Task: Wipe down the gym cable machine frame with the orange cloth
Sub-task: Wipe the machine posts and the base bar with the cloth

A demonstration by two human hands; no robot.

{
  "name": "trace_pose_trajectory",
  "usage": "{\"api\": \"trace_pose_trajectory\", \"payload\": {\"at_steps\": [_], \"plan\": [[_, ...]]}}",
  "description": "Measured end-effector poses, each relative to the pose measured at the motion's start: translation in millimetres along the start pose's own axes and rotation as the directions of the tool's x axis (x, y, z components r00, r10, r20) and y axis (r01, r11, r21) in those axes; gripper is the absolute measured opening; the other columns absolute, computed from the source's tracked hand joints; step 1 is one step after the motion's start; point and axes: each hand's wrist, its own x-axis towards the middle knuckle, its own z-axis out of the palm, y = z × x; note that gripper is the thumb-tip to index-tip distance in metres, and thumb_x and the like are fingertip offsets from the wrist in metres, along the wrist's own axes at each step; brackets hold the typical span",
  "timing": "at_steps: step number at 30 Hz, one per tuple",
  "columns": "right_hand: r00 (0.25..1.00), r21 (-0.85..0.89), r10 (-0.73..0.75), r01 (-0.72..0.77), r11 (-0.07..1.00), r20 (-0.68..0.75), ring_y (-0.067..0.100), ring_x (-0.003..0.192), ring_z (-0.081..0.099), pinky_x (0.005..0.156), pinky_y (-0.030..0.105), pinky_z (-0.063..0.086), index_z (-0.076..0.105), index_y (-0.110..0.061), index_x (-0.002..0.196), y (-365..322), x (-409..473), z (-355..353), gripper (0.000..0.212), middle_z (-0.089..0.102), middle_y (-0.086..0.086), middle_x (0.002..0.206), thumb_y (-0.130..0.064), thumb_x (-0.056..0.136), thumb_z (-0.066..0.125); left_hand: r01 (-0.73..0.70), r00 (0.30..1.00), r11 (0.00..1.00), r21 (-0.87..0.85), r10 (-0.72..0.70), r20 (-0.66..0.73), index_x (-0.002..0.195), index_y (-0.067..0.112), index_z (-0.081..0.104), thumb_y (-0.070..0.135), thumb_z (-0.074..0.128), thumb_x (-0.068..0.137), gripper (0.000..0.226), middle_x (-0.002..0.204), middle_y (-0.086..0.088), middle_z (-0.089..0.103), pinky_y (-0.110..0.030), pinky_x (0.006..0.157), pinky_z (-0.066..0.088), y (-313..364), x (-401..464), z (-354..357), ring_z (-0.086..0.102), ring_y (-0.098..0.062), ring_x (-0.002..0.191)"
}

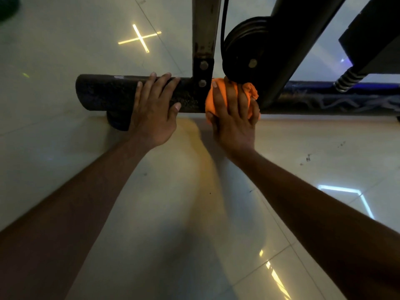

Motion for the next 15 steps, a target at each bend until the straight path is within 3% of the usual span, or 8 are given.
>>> {"api": "trace_pose_trajectory", "payload": {"at_steps": [3,5,7,10,13,15], "plan": [[0.961,0.143,0.266,-0.254,0.957,-0.071,0.030,0.164,0.017,0.131,0.055,0.003,0.029,-0.030,0.172,-40.9,15.0,2.7,0.062,0.028,0.005,0.177,-0.052,0.114,0.037,0.015,1.000,1.000,0.000,-0.015,-0.013,0.165,0.020,0.035,0.032,0.052,0.107,0.061,0.172,-0.003,0.031,-0.054,0.133,0.002,4.9,0.9,-0.2,0.016,-0.032,0.163],[0.935,0.200,0.348,-0.328,0.923,-0.072,0.032,0.163,0.018,0.132,0.055,-0.002,0.032,-0.028,0.171,-59.2,22.5,2.1,0.061,0.031,0.006,0.175,-0.049,0.114,0.037,0.018,1.000,1.000,0.001,-0.018,-0.007,0.165,0.021,0.035,0.031,0.053,0.107,0.061,0.173,-0.003,0.031,-0.054,0.133,0.002,5.4,0.7,-0.7,0.016,-0.031,0.163],[0.952,0.191,0.305,-0.294,0.937,-0.031,0.034,0.164,0.017,0.132,0.056,-0.002,0.029,-0.027,0.172,-50.9,18.0,-1.6,0.063,0.028,0.009,0.177,-0.050,0.114,0.036,0.007,1.000,1.000,-0.004,-0.007,0.004,0.165,0.021,0.035,0.031,0.053,0.107,0.062,0.173,-0.003,0.031,-0.054,0.132,0.002,3.7,0.6,-3.0,0.015,-0.032,0.164],[0.995,0.150,0.098,-0.098,0.984,0.011,0.034,0.168,0.008,0.133,0.056,0.000,0.021,-0.022,0.174,-21.5,2.2,-10.2,0.068,0.016,0.011,0.181,-0.043,0.114,0.044,-0.003,1.000,1.000,-0.012,0.003,0.013,0.167,0.021,0.033,0.028,0.054,0.107,0.064,0.174,-0.003,0.028,-0.053,0.132,0.001,2.1,0.2,-7.2,0.014,-0.031,0.164],[0.997,0.281,0.024,-0.043,0.959,0.070,0.030,0.169,0.000,0.136,0.059,0.004,0.019,-0.017,0.174,-14.0,-12.4,-23.2,0.067,0.012,0.010,0.182,-0.030,0.115,0.048,0.015,1.000,0.998,-0.060,-0.015,0.002,0.166,0.021,0.035,0.024,0.052,0.108,0.060,0.175,-0.001,0.029,-0.050,0.132,0.000,1.8,-4.6,-6.7,0.013,-0.028,0.165],[0.992,0.412,0.023,-0.073,0.908,0.127,0.028,0.169,0.000,0.134,0.060,0.017,0.019,-0.017,0.174,-20.7,-20.8,-34.5,0.066,0.013,0.007,0.182,-0.027,0.115,0.046,0.032,0.998,0.992,-0.122,-0.037,-0.045,0.162,0.019,0.042,0.020,0.050,0.109,0.054,0.171,-0.001,0.037,-0.049,0.133,0.006,1.5,-10.5,-7.7,0.020,-0.026,0.163]]}}
